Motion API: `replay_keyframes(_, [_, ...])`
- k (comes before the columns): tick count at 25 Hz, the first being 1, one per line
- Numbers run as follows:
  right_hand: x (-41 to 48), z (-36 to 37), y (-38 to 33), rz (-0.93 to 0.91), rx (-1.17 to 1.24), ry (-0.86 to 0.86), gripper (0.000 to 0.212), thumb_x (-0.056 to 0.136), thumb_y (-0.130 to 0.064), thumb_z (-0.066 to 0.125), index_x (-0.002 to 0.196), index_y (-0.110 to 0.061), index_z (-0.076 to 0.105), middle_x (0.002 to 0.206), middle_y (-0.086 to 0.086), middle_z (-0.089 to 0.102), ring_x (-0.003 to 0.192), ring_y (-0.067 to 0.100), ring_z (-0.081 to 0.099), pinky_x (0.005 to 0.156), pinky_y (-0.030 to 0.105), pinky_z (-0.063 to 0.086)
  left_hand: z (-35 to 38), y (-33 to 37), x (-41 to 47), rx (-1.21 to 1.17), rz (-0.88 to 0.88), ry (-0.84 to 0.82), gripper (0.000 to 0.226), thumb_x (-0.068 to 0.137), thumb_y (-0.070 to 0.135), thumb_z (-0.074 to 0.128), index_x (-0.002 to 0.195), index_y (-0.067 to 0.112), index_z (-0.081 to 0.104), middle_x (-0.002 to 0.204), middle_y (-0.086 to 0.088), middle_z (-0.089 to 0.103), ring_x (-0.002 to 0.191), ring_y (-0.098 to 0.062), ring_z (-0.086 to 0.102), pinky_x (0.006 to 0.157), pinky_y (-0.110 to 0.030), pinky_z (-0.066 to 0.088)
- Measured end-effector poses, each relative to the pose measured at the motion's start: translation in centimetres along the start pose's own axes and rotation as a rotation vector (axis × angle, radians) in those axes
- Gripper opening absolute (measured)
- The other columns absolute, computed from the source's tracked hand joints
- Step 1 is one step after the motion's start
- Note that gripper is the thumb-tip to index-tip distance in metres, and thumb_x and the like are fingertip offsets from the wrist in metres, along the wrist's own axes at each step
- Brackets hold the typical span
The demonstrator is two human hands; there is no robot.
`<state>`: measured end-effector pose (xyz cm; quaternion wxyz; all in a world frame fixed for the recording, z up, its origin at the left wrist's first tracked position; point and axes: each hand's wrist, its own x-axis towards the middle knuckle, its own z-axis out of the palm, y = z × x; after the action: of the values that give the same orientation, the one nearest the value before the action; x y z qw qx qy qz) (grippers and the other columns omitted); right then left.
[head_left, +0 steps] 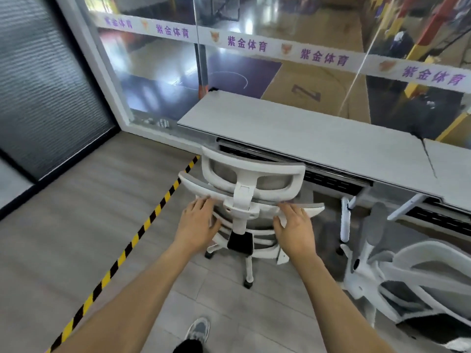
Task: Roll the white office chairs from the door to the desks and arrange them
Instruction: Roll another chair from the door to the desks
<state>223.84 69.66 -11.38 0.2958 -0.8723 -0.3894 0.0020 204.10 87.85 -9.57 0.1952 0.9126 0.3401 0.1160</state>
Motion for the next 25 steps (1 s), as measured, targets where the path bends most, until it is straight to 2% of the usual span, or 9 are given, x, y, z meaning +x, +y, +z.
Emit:
replay_keyframes(2, [-0.6,-0.8,-1.7,-0.074,0.038,-0.013,0.037,0.089,-0.019,0.062,0.125,-0.015,0.063,0.120,0.008,0.065,0.112,0.032,0.057,0.098,0.049,0.047,-1.2,1.2,-3.0,0.006,-0.027,0.059,0.050,0.090,0.046,0.051,0.135,0.027,0.048,0.141,0.001,0.051,0.135,-0.025,0.042,0.108,-0.044,0.039])
replay_keyframes(6, [-2.7,-0.9,-6.8,-0.245,0.115,-0.071,0.032,0.090,-0.024,0.061,0.121,-0.016,0.065,0.119,0.007,0.066,0.109,0.031,0.058,0.095,0.045,0.047,-4.1,2.4,-10.1,-0.023,-0.125,0.213,0.035,0.092,0.032,0.060,0.125,0.022,0.058,0.126,0.002,0.058,0.117,-0.023,0.050,0.099,-0.037,0.042])
replay_keyframes(8, [-4.2,-0.4,-10.5,-0.334,0.195,-0.130,0.029,0.092,-0.026,0.060,0.119,-0.017,0.065,0.117,0.005,0.066,0.108,0.028,0.059,0.094,0.044,0.047,-6.3,1.9,-14.1,-0.002,-0.177,0.306,0.032,0.092,0.035,0.057,0.122,0.024,0.059,0.122,0.005,0.059,0.112,-0.020,0.052,0.095,-0.036,0.043])
replay_keyframes(12, [-8.7,1.5,-19.3,-0.550,0.272,-0.226,0.029,0.094,-0.027,0.060,0.122,-0.022,0.064,0.120,-0.001,0.065,0.112,0.022,0.057,0.100,0.036,0.039,-10.8,-1.2,-22.9,0.051,-0.377,0.429,0.029,0.095,0.034,0.056,0.122,0.026,0.059,0.118,0.006,0.059,0.111,-0.020,0.049,0.099,-0.033,0.037])
replay_keyframes(15, [-14.0,3.1,-27.1,-0.721,0.334,-0.311,0.031,0.092,-0.024,0.064,0.123,-0.023,0.064,0.120,-0.003,0.063,0.112,0.021,0.055,0.094,0.030,0.032,-14.2,-4.4,-31.3,0.108,-0.527,0.564,0.030,0.094,0.035,0.055,0.122,0.027,0.059,0.118,0.004,0.058,0.114,-0.022,0.050,0.101,-0.035,0.036])
replay_keyframes(20, [-27.4,6.5,-40.9,-0.976,0.458,-0.441,0.029,0.094,-0.024,0.061,0.123,-0.024,0.062,0.117,-0.007,0.062,0.110,0.017,0.055,0.091,0.024,0.034,-19.3,-9.9,-48.4,0.172,-0.772,0.728,0.030,0.094,0.034,0.058,0.123,0.027,0.059,0.123,0.006,0.058,0.118,-0.020,0.047,0.100,-0.036,0.035])
replay_keyframes(25, [-46.4,9.6,-54.1,-1.168,0.570,-0.591,0.032,0.094,-0.024,0.060,0.126,-0.025,0.061,0.118,-0.007,0.060,0.109,0.016,0.056,0.094,0.031,0.042,-24.4,-15.1,-68.9,0.315,-0.981,0.817,0.029,0.092,0.037,0.056,0.119,0.027,0.060,0.124,0.007,0.058,0.115,-0.021,0.052,0.098,-0.038,0.036])
